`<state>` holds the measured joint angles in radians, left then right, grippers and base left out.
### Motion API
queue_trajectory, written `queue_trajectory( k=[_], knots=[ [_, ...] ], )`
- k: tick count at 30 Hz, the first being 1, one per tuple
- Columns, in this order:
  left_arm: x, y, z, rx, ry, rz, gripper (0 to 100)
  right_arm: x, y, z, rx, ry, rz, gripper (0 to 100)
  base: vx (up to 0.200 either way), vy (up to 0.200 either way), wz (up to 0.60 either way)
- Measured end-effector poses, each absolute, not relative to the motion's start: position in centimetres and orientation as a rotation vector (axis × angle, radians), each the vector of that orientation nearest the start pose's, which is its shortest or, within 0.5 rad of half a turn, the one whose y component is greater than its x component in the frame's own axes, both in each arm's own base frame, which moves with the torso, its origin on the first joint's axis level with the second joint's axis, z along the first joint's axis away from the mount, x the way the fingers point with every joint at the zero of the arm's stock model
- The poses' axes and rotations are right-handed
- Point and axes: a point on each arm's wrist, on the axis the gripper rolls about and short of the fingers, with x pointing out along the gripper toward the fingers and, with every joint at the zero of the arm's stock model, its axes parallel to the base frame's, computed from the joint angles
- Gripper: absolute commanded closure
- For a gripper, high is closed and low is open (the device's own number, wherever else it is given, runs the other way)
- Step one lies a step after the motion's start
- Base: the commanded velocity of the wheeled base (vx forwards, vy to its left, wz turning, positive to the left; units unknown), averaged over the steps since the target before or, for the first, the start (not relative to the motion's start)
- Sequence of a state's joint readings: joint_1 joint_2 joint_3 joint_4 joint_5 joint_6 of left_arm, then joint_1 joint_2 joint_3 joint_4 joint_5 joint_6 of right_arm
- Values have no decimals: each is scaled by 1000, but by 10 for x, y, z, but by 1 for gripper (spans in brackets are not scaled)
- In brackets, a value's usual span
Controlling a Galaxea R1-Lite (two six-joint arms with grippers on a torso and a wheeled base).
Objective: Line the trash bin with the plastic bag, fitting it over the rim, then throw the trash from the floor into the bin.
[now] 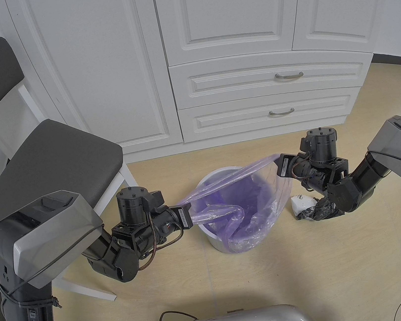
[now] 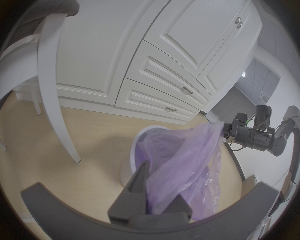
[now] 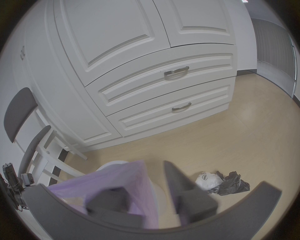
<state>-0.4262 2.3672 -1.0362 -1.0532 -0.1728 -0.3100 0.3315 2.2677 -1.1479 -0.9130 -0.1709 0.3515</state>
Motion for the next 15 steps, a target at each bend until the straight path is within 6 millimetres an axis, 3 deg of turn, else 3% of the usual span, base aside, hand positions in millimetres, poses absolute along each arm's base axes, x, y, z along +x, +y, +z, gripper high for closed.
queue_trajectory(
  k=[5, 15],
  knots=[
    [387, -181, 31, -265, 367, -548, 100, 402, 138, 85, 278, 288, 133, 0, 0, 0, 0],
    [389, -182, 34, -272, 353, -545, 100, 371, 138, 87, 214, 584, 176, 0, 0, 0, 0]
  ],
)
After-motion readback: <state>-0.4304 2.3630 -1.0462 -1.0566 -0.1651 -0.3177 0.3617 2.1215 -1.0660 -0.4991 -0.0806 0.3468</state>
